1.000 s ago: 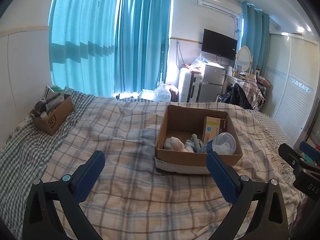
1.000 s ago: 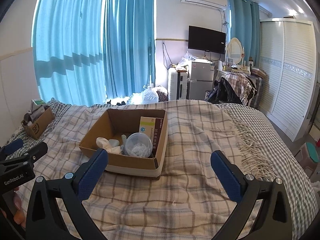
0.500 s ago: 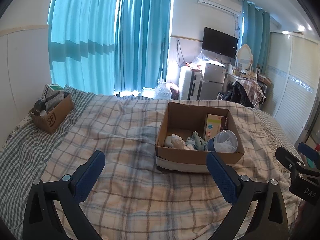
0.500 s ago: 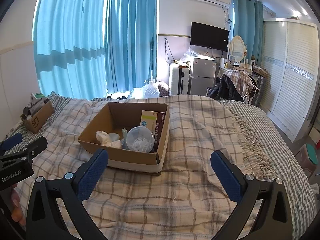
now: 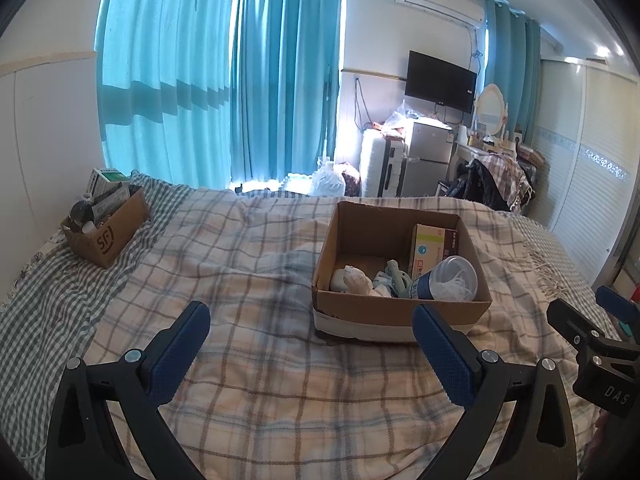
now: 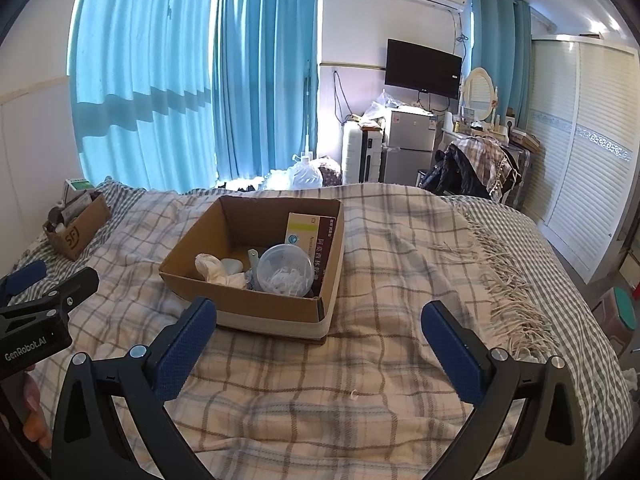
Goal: Organize objects
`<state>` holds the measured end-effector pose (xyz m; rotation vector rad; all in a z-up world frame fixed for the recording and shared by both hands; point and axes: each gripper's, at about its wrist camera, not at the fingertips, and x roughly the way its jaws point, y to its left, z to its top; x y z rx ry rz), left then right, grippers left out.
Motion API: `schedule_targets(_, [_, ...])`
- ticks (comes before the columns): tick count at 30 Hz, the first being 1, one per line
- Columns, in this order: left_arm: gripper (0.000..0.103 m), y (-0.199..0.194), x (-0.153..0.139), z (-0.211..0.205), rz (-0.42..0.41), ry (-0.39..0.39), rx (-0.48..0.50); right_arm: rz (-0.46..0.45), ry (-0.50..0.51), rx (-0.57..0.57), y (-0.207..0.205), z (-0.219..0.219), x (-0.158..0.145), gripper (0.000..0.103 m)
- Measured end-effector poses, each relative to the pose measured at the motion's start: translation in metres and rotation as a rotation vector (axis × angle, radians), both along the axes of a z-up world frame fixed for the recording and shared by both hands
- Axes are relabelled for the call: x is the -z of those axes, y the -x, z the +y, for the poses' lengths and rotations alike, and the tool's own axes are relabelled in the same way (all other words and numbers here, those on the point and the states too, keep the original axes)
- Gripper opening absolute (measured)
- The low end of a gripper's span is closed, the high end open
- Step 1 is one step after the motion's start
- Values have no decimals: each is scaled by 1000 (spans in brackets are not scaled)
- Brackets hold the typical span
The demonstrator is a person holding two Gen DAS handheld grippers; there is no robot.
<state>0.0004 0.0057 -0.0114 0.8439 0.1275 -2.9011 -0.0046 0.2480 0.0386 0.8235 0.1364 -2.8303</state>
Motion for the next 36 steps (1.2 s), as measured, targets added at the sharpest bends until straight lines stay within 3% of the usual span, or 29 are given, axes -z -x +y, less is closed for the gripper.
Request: schedule_targets(36, [103, 0, 5, 2, -9, 4, 9, 8, -20, 15, 2, 0, 5, 103])
